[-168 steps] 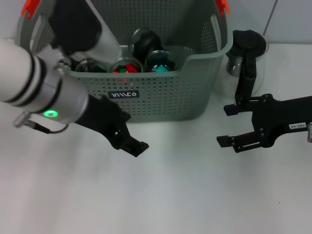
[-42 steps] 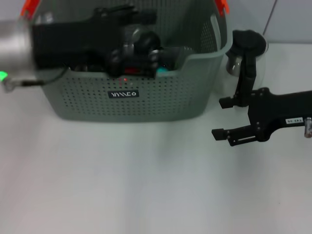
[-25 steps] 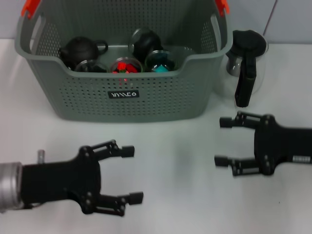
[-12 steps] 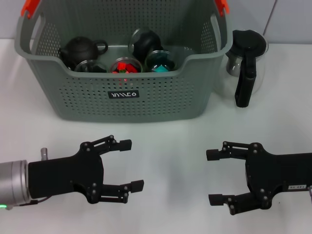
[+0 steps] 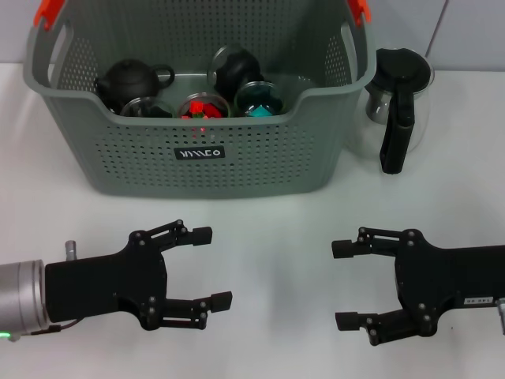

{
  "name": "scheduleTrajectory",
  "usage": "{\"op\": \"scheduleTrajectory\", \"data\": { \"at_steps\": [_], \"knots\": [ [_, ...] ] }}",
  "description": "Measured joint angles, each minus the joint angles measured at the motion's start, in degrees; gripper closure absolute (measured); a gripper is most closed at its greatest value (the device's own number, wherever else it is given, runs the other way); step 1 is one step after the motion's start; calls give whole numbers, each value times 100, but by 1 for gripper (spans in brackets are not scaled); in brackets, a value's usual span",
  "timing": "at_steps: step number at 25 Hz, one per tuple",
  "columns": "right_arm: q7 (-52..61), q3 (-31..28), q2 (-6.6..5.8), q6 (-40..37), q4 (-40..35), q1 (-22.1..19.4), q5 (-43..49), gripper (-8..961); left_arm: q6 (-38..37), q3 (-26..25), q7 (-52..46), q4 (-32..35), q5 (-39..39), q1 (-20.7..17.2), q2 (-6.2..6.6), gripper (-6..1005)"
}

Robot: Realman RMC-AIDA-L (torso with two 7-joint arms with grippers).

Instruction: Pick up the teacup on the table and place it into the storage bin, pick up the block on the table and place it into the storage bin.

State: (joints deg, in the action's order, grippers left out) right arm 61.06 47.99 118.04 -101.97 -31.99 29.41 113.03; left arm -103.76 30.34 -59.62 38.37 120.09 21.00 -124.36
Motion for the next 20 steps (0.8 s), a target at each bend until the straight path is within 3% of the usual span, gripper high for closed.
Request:
{"op": "scheduleTrajectory", "data": {
  "at_steps": [20],
  "knots": [
    [3,-36,31,38,9,69,-1,17,-41,28,-6,-5,6,-27,-8,47]
  ]
}}
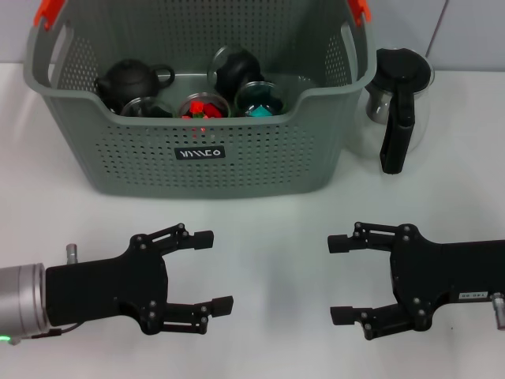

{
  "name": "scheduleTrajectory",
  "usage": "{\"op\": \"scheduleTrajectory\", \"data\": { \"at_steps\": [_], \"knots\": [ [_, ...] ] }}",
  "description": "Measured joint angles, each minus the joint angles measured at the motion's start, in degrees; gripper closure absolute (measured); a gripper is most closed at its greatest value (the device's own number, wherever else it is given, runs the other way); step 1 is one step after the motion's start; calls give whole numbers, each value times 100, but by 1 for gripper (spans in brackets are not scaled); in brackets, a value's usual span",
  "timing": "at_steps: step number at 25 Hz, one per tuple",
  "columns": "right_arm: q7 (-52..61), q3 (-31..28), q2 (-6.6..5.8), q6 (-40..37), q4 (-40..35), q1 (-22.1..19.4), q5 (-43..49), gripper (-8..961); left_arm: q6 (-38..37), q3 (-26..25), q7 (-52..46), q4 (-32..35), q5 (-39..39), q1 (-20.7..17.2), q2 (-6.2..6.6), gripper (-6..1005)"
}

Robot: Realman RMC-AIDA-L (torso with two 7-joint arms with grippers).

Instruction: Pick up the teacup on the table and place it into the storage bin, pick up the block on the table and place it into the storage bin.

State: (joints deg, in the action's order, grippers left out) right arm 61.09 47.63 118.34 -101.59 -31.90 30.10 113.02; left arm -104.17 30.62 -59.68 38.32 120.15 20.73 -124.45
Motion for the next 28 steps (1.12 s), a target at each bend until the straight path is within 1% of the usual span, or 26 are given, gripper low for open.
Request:
{"op": "scheduleTrajectory", "data": {
  "at_steps": [18,23,28],
  "knots": [
    [-17,-8,25,64,0,-4,0,17,37,2,0,-103,26,-1,-1,47],
    [18,-8,37,69,0,-4,0,19,38,1,-43,-143,151,9,2,47],
    [40,3,36,70,-4,-4,0,22,-85,0,-148,-167,172,33,8,47]
  ]
}}
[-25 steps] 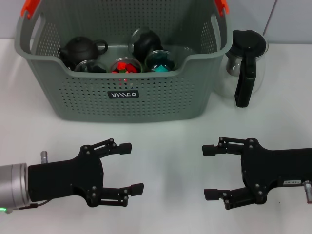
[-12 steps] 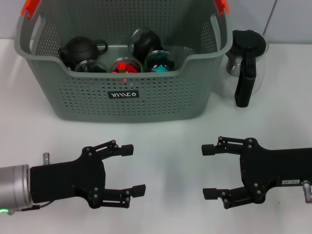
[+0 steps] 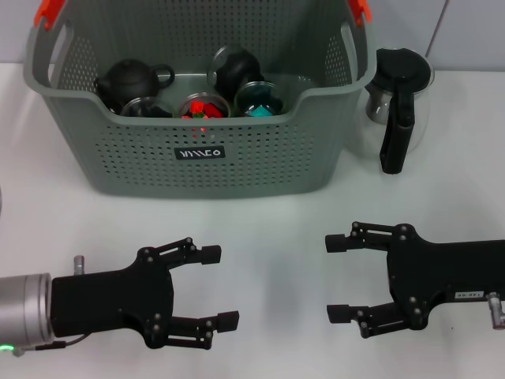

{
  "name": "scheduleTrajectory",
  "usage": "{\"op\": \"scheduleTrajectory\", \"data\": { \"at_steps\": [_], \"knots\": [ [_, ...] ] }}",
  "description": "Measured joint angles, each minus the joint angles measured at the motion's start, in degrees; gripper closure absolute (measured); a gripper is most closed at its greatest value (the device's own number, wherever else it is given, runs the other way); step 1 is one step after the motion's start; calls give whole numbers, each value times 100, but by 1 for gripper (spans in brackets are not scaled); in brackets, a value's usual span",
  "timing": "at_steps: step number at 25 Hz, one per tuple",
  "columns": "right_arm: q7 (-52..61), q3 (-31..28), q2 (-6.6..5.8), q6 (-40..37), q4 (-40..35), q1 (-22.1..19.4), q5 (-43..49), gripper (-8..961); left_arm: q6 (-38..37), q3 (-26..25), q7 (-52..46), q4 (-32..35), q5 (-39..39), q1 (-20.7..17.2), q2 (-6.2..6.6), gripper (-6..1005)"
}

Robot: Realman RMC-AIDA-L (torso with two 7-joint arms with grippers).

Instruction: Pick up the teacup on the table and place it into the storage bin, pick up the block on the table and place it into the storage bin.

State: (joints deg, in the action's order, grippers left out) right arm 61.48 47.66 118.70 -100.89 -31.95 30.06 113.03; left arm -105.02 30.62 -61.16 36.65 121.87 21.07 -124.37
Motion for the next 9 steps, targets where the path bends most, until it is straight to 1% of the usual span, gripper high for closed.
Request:
{"op": "scheduleTrajectory", "data": {
  "at_steps": [9],
  "knots": [
    [50,24,-29,0,3,7,0,23,-23,-30,-4,0,-1,3,1,47]
  ]
}}
